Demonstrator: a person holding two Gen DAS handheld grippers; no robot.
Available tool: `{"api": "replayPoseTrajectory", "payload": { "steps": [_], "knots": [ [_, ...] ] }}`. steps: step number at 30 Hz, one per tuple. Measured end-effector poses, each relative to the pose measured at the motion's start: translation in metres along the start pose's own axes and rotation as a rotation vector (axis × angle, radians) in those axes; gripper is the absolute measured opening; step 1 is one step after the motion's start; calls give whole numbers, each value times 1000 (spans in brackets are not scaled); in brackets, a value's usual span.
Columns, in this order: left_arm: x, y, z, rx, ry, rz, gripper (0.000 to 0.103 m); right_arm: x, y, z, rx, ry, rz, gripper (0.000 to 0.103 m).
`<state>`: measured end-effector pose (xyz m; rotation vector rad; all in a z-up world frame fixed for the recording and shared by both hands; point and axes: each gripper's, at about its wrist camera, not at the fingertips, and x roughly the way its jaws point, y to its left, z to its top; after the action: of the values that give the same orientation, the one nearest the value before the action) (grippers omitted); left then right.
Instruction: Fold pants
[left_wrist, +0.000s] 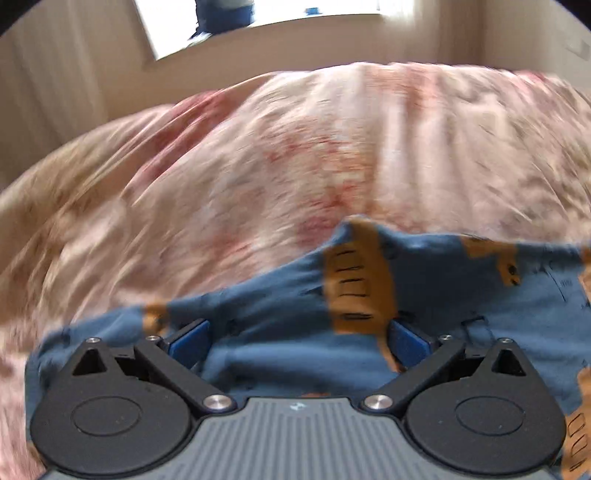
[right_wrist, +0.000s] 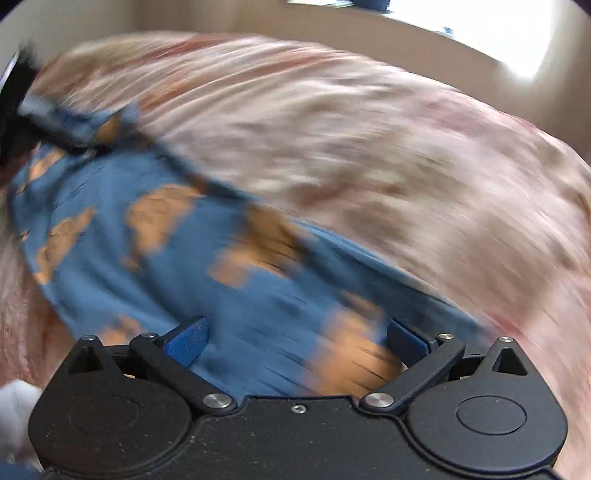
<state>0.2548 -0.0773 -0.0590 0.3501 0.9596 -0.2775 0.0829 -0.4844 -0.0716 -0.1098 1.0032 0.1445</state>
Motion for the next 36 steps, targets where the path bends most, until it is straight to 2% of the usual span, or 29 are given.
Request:
{"api": "replayPoseTrajectory", "payload": {
  "steps": [2,3,4,5,6,8,9,10,11,12,13,14,16,17,19,20,22,24,26,29,30,32,36],
  "knots": [
    [-8,3,5,-38,37,49,102,-14,-27,-22,29,-40,-89,101],
    [-15,0,8,-63,37,82,102,-30,-57,-42,129,-95,-117,100],
    [-24,-8,13,-78,15,99,102,-30,-57,-42,129,-95,-117,100],
    [-35,-18,15,-83,-24,79,102,-52,-80,-62,245,-163,-68,100],
    [-45,-32,17,-79,-61,27,102,-52,-80,-62,245,-163,-68,100],
    [-59,-71,21,-50,-116,-100,103,-65,-87,-76,301,-206,-7,100],
    [-63,-94,22,-23,-136,-170,103,-68,-89,-84,319,-230,39,100],
    [-63,-120,25,14,-145,-234,103,-71,-90,-95,348,-262,137,100],
    [-61,-148,26,64,-146,-282,103,-71,-90,-95,348,-262,137,100],
    [-57,-177,27,125,-138,-305,103,-70,-90,-101,365,-265,179,99],
    [-50,-204,24,195,-125,-300,103,-68,-89,-105,376,-257,197,98],
    [-40,-230,22,281,-103,-265,103,-64,-89,-108,378,-244,193,98],
    [-22,-263,18,407,-84,-172,103,-57,-88,-122,348,-209,108,95],
    [-22,-264,19,407,-96,-173,103,-60,-88,-128,334,-211,88,95],
    [-24,-256,31,371,-53,-206,103,-68,-89,-138,344,-245,63,95],
    [-27,-251,38,339,-32,-225,103,-72,-88,-141,347,-253,38,95],
    [-36,-244,52,265,-44,-257,103,-85,-87,-148,379,-293,31,95],
    [-47,-250,63,230,-73,-318,103,-91,-90,-154,448,-341,112,96],
    [-58,-264,70,234,-81,-423,103,-93,-91,-158,505,-367,208,96],
    [-61,-297,77,296,-27,-588,102,-89,-93,-157,558,-377,368,91],
    [-61,-308,79,313,-5,-631,102,-86,-93,-157,581,-375,409,86],
    [-62,-328,80,343,30,-708,100,-82,-96,-156,618,-374,441,81],
    [-64,-351,79,363,103,-812,100,-71,-102,-154,699,-368,490,81]
  ]
}}
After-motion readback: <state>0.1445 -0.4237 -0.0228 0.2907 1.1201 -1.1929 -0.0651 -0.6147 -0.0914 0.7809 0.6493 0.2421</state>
